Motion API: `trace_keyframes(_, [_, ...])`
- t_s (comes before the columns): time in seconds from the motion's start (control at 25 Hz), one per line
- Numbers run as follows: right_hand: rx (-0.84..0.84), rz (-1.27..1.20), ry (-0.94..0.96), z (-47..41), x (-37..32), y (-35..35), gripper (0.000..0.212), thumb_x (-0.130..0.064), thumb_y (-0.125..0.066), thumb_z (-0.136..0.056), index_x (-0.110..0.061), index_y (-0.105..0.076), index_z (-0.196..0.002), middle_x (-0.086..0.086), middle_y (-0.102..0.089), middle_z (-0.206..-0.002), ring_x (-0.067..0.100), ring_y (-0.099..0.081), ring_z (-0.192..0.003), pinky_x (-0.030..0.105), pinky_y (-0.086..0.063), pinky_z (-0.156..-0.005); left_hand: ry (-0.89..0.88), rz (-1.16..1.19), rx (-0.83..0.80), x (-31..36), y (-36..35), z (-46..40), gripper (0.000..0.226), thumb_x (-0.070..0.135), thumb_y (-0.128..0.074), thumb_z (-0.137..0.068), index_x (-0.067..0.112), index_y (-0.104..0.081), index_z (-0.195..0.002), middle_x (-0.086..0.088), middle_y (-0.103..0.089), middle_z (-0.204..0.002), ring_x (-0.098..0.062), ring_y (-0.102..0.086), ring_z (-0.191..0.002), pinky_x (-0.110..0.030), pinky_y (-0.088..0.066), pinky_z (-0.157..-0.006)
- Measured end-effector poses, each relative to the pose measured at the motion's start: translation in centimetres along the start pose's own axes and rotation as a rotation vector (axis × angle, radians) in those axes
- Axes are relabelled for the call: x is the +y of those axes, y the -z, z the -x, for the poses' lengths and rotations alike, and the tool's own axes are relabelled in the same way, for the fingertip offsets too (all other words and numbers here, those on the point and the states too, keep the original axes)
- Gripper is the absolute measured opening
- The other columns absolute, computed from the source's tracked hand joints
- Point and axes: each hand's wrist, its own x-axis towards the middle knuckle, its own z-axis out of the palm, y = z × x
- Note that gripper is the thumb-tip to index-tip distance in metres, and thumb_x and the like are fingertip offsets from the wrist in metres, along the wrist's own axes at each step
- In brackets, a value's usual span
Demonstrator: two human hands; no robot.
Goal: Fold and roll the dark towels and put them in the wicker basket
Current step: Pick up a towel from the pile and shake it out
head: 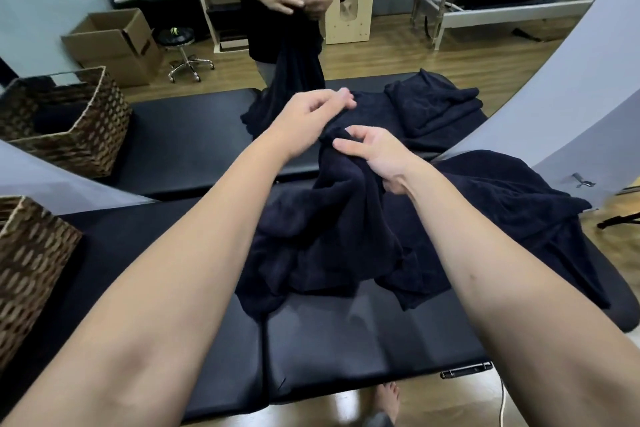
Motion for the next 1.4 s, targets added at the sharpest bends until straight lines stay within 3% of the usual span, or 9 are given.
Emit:
trace_keyframes(0.16, [-0.052, -0.061, 0.015, 0.9, -2.0, 1.3, 0.025, -0.012, -0.062, -0.099, 0.0, -0.067, -0.121, 0.018, -0.072, -0.11, 0.029, -0.068, -0.098, 0.042, -0.054, -0.092, 0.031, -0.104, -0.097, 0.3, -1.0, 0.0, 0.077, 0.076, -0.046, -0.084, 0.003, -0.067, -0.08, 0.002, -0.055, -0.071, -0.012, -0.047, -0.067, -0.033, -0.039, -0.069])
trace_keyframes(0.36, [0.022, 0.134, 0.141, 1.4, -4.2, 2.7, 0.011, -0.01, -0.061, -0.101, -0.007, -0.071, -0.099, 0.011, -0.074, -0.095, 0.02, -0.068, -0.084, 0.032, -0.056, -0.079, 0.088, -0.305, -0.14, 0.4, 0.5, 1.0, 0.067, 0.074, -0.074, -0.065, 0.009, -0.07, -0.079, 0.006, -0.054, -0.061, -0.01, -0.047, -0.055, -0.031, -0.038, -0.057])
trace_keyframes(0.48, [0.094, 0.269, 0.26, 1.3, -5.4, 2.6, 0.009, -0.01, -0.063, -0.1, -0.008, -0.071, -0.095, 0.009, -0.071, -0.092, 0.018, -0.064, -0.085, 0.03, -0.053, -0.08, 0.166, -0.442, -0.171, 1.2, 2.5, 0.9, 0.045, 0.065, -0.084, -0.065, 0.023, -0.077, -0.079, 0.001, -0.071, -0.072, -0.011, -0.062, -0.065, -0.034, -0.051, -0.063])
trace_keyframes(0.64, [0.319, 0.327, 0.422, 1.4, -8.1, 3.2, 0.017, -0.012, -0.066, -0.096, -0.022, -0.073, -0.084, -0.01, -0.072, -0.08, 0.005, -0.064, -0.077, 0.025, -0.051, -0.075, 0.224, -0.35, -0.131, 0.7, 5.9, 1.6, 0.037, 0.053, -0.083, -0.076, 0.017, -0.076, -0.083, 0.004, -0.063, -0.066, -0.012, -0.054, -0.062, -0.033, -0.044, -0.063])
trace_keyframes(0.84, [0.674, 0.349, 0.563, 2.1, -10.8, 4.9, 0.017, -0.021, -0.065, -0.094, -0.028, -0.068, -0.079, -0.018, -0.066, -0.071, -0.005, -0.057, -0.068, 0.02, -0.048, -0.071, 0.031, -0.537, 0.226, 2.1, 11.6, 2.6, 0.031, 0.031, -0.079, -0.087, 0.016, -0.053, -0.078, 0.002, -0.053, -0.067, -0.018, -0.047, -0.063, -0.028, -0.039, -0.058])
trace_keyframes(0.96, [0.819, 0.366, 0.649, 2.9, -12.3, 5.3, 0.013, -0.02, -0.061, -0.097, -0.024, -0.065, -0.085, -0.017, -0.061, -0.074, -0.01, -0.054, -0.065, 0.013, -0.044, -0.07, 0.035, -0.755, 0.493, 3.3, 15.8, 3.5, 0.029, 0.05, -0.073, -0.085, 0.026, -0.056, -0.083, 0.0, -0.064, -0.084, -0.03, -0.062, -0.085, -0.041, -0.053, -0.077])
trace_keyframes(1.04, [0.874, 0.424, 0.671, 3.2, -12.6, 5.4, 0.012, -0.021, -0.059, -0.098, -0.021, -0.063, -0.087, -0.017, -0.058, -0.074, -0.011, -0.051, -0.064, 0.01, -0.04, -0.068, 0.112, -0.798, 0.608, 3.2, 17.2, 4.2, 0.05, 0.068, -0.069, -0.078, 0.019, -0.058, -0.076, -0.005, -0.063, -0.08, -0.032, -0.06, -0.082, -0.044, -0.053, -0.073])
trace_keyframes(1.2, [0.945, 0.558, 0.557, 3.3, -11.0, 5.6, 0.016, -0.032, -0.057, -0.098, -0.02, -0.062, -0.088, -0.007, -0.061, -0.082, 0.006, -0.054, -0.077, 0.01, -0.037, -0.064, 0.177, -0.673, 0.57, 1.9, 16.9, 5.7, 0.069, 0.079, -0.068, -0.068, 0.011, -0.056, -0.062, -0.005, -0.053, -0.061, -0.033, -0.057, -0.071, -0.04, -0.046, -0.063])
trace_keyframes(1.4, [0.987, 0.677, 0.408, 4.4, -8.3, 4.9, 0.026, -0.04, -0.057, -0.099, -0.018, -0.053, -0.087, -0.003, -0.059, -0.086, 0.019, -0.051, -0.081, 0.028, -0.033, -0.068, 0.222, -0.819, 0.636, 1.8, 16.4, 7.1, 0.069, 0.084, -0.059, -0.074, 0.015, -0.058, -0.068, -0.009, -0.065, -0.082, -0.035, -0.061, -0.089, -0.042, -0.048, -0.072])
